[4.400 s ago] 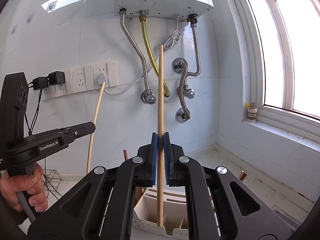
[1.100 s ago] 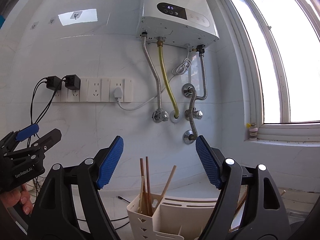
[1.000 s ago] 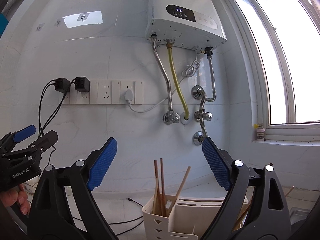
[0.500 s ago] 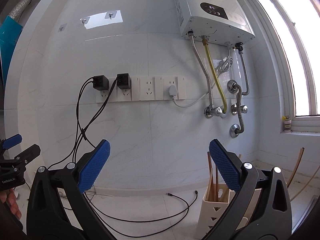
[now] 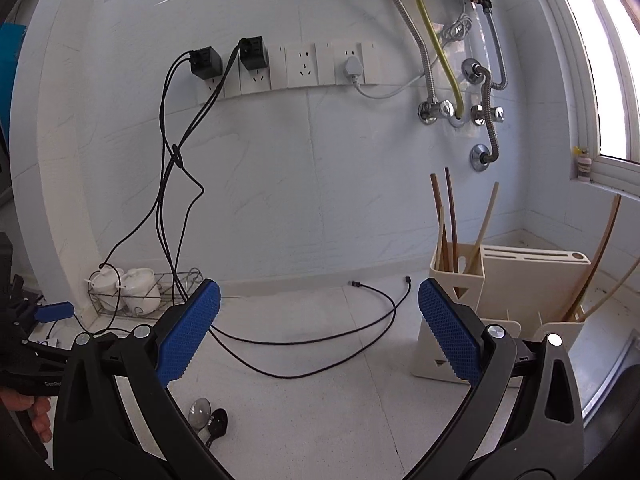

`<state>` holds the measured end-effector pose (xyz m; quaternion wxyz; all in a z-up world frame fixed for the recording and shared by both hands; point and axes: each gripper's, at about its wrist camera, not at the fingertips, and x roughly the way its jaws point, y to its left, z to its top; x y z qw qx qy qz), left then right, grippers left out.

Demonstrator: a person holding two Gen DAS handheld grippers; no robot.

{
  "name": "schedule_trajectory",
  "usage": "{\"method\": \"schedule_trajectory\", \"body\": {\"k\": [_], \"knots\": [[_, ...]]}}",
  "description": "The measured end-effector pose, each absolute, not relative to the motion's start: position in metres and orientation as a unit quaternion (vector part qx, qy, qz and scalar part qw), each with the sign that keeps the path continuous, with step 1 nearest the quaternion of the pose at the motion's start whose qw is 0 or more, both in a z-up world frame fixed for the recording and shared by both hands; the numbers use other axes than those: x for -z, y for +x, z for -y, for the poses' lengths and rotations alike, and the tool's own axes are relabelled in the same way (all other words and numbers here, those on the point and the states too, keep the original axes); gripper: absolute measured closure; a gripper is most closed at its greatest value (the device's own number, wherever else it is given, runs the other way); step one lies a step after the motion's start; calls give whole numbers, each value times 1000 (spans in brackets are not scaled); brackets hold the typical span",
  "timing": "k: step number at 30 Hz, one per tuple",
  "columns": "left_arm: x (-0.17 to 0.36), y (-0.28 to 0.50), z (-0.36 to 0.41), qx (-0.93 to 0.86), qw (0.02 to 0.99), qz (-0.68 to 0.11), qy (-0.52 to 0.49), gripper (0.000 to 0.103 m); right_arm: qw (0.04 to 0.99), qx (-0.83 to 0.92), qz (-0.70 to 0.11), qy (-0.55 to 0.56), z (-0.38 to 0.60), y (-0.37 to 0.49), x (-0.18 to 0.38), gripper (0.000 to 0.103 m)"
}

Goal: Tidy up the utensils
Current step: 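Move both open tools down over the clear and black spoons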

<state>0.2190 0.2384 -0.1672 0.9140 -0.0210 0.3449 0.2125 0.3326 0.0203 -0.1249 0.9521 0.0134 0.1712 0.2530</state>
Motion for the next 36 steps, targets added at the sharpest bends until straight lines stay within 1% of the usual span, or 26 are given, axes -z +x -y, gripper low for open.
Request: {"method": "schedule_trajectory", "body": {"k": [6,10,23,36], "knots": [[215,236,-247,-182,866,-459,-75,5,950,-235,-207,16,-6,331,143,8],[240,246,-252,-180,832,-513,-113,5,948,-227,-223,18,1,331,151,8],[275,274,-232,-175,795,-575,-84,5,949,-206,-239,19,19,333,159,8],[290,278,-237,-178,780,-595,-79,5,948,-204,-244,18,19,336,160,8]]}}
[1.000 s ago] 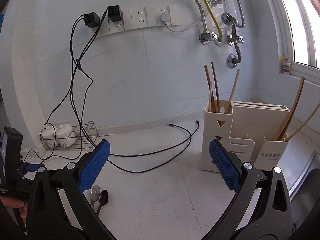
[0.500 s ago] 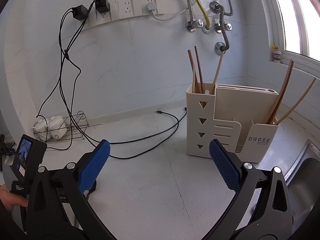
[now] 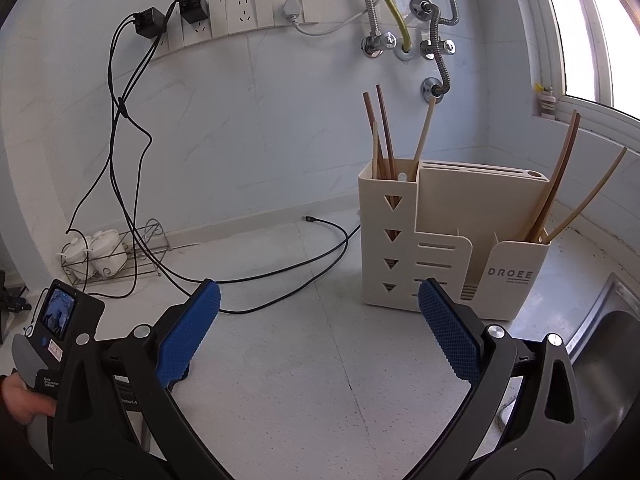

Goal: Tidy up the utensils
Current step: 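Move both open tools down over the clear and black spoons, then close the left tool on the clear spoon handle while the right tool grasps the black spoon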

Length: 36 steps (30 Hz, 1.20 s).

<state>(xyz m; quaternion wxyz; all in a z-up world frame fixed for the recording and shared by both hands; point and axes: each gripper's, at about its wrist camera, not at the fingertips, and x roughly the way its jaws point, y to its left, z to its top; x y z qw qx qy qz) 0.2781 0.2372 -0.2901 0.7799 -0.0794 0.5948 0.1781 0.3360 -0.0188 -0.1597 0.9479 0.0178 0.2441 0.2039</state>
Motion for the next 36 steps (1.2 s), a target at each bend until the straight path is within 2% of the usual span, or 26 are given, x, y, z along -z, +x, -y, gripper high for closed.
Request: {"method": "schedule_trajectory", "body": {"k": [5,8,11,13,15,23,34,36], "knots": [[292,277,-243,-158,779,-598,-99,18,946,-210,-245,13,12,336,159,8],[290,275,-247,-144,780,-599,-109,30,944,-216,-249,10,5,337,160,8],[287,271,-249,-140,780,-600,-105,52,942,-223,-252,6,-4,338,160,8],[283,266,-255,-143,779,-601,-105,80,940,-230,-253,2,-11,338,160,8],[282,260,-266,-138,777,-601,-123,91,937,-239,-256,-3,-20,337,160,8],[282,238,-294,-147,772,-600,-151,92,911,-285,-296,-42,-64,332,172,8],[275,214,-308,-153,773,-591,-173,92,836,-314,-437,-108,-132,331,224,9],[275,215,-306,-153,774,-590,-169,92,816,-318,-468,-119,-145,332,235,17]]}}
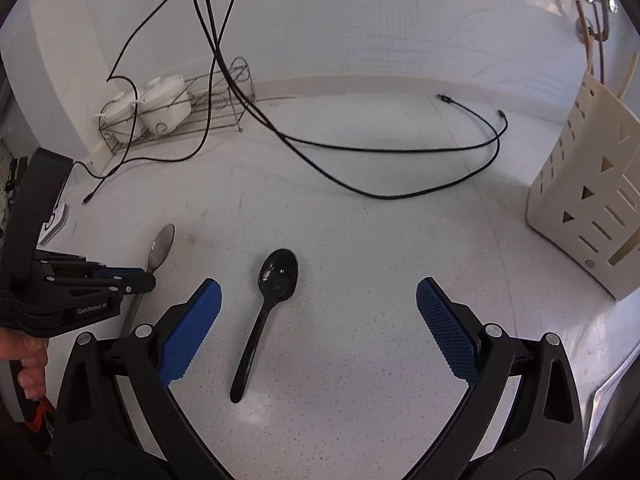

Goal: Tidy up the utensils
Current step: 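Close the left tool on the clear spoon handle while the right tool grasps the black spoon, then lift both spoons and carry them toward the cream holder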

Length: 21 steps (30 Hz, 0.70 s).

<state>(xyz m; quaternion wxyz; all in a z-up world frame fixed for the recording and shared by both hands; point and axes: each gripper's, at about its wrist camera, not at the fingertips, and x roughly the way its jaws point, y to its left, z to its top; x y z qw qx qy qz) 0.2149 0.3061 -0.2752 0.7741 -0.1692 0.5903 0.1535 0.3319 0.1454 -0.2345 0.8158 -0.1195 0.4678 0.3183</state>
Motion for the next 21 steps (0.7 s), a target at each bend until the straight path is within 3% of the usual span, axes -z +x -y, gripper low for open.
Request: {"method": "schedule_trajectory", "body": {"k": [4,9,13,14,15,17,21], "knots": [[276,219,-304,-153,775,-588,-177,92,790,-311,-512,-133,-165,332,253,29],[276,216,-303,-153,776,-587,-175,92,763,-298,-551,-160,-179,334,271,53],[276,217,-301,-154,776,-586,-176,92,758,-293,-546,-205,-191,328,274,63],[276,218,-300,-154,776,-587,-174,92,756,-295,-545,-211,-193,327,274,71],[275,218,-300,-155,776,-587,-172,92,753,-297,-546,-214,-195,326,274,85],[276,220,-299,-156,775,-588,-170,92,747,-299,-552,-219,-196,327,274,97],[276,221,-300,-154,774,-590,-172,92,741,-306,-558,-215,-191,328,273,97]]}}
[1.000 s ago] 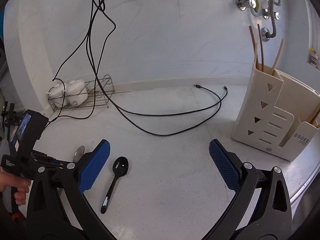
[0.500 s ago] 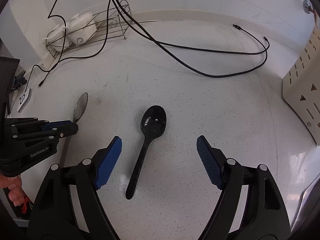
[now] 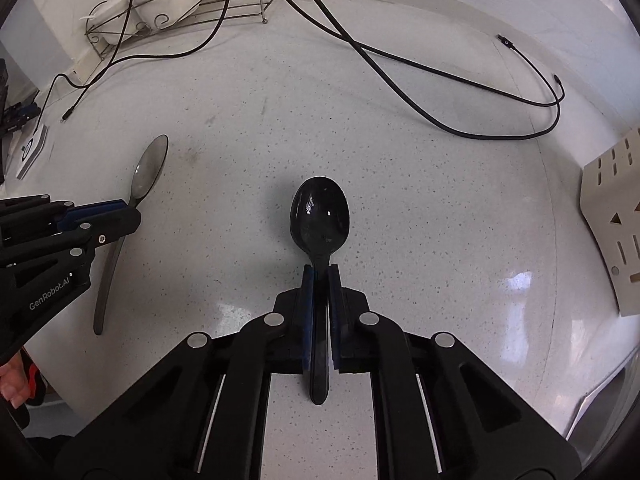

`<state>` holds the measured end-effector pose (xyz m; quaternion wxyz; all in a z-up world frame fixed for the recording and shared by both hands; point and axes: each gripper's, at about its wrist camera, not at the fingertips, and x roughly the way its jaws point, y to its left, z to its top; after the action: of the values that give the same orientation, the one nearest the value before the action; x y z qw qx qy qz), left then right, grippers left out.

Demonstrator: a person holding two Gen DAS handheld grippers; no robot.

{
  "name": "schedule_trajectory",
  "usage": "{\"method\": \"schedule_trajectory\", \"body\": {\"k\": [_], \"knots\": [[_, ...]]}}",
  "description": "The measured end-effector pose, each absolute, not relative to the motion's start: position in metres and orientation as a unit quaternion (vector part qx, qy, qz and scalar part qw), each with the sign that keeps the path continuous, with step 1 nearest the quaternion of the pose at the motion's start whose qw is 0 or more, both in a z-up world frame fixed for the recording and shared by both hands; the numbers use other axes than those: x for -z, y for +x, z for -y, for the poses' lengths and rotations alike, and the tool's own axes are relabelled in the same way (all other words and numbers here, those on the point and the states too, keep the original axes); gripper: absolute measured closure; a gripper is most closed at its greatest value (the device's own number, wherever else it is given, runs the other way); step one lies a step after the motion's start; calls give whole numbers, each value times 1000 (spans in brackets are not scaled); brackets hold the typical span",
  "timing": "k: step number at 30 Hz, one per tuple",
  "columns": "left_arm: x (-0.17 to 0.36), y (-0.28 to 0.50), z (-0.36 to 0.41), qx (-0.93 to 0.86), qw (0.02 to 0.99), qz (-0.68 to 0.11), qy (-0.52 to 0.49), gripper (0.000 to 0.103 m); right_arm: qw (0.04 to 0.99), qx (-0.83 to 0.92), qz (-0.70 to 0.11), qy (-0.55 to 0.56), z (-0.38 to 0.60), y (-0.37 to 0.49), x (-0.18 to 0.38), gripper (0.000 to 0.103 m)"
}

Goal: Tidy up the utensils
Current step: 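Lift both spoons and carry them toward the cream holder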

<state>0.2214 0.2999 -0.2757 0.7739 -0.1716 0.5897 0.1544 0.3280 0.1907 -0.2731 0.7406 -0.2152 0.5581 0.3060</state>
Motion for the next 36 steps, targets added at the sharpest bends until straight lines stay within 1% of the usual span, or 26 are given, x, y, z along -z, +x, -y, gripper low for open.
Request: {"method": "schedule_trajectory", "body": {"k": [6,17,24,36], "knots": [[270,219,-302,-151,776,-587,-177,92,748,-306,-560,-183,-174,338,264,97],[231,233,-289,-141,806,-551,-163,92,777,-292,-545,-119,-133,360,231,97],[204,259,-264,-120,827,-531,-137,92,802,-272,-526,-75,-93,382,202,97],[154,317,-212,-65,866,-486,-101,92,852,-235,-468,-22,-27,415,142,97]]}}
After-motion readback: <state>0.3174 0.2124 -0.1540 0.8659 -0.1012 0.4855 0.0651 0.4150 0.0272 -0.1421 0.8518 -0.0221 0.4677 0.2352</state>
